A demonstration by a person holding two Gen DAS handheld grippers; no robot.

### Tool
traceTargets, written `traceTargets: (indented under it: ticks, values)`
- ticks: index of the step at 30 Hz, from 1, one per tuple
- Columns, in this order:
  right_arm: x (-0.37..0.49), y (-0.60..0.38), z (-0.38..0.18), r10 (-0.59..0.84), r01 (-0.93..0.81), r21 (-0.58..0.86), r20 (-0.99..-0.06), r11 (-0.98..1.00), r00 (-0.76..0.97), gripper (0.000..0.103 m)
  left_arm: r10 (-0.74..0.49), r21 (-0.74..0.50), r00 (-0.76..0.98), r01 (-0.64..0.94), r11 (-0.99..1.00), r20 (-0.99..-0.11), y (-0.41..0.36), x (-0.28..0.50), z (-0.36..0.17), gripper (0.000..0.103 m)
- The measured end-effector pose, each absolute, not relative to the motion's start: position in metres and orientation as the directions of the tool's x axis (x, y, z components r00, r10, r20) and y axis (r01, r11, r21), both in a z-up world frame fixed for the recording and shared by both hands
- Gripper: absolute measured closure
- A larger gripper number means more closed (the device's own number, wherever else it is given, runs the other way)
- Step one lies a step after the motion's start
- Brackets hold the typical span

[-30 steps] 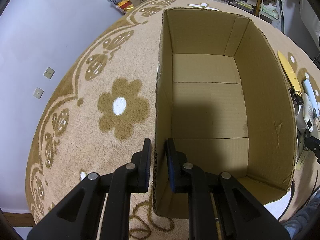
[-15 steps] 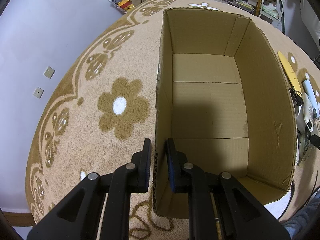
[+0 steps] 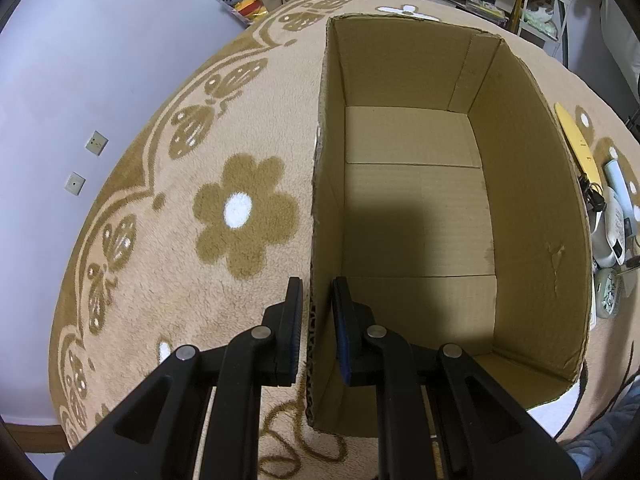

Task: Organize rigid objects
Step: 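Grasp the small yellow tag from the pile with the right gripper, then carry the yellow tag into the box and open the right gripper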

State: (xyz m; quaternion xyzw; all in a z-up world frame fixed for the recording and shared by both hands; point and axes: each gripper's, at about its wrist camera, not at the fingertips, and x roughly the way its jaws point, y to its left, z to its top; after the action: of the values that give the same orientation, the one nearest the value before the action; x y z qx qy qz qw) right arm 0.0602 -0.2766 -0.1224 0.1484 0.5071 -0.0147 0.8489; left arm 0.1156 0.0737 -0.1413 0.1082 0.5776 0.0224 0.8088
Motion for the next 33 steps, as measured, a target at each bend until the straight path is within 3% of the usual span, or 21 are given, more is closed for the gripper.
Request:
traceTargets:
  ticks: [13, 22, 33]
  values:
    - [0.066, -0.257, -0.088, 0.155, 0.106, 0.251, -0.825, 0.962, 0.543, 0.1, 0.136, 0.171, 0.305, 0.09, 0.981, -0.943, 0.076, 0.116, -0.147, 0.093]
    - [0.087, -0.194, -0.035, 0.194, -0.05, 0.206, -0.771, 0.977, 0.607, 0.1, 0.13, 0.176, 0.324, 0.117, 0.977, -0.937, 0.076, 0.11, -0.143, 0.093]
    - [0.122, -0.119, -0.017, 0.332, -0.167, 0.29, -0.736, 0.942, 0.59, 0.1, 0.096, 0.129, 0.322, 0.081, 0.988, -0.942, 0.084, 0.111, -0.143, 0.09]
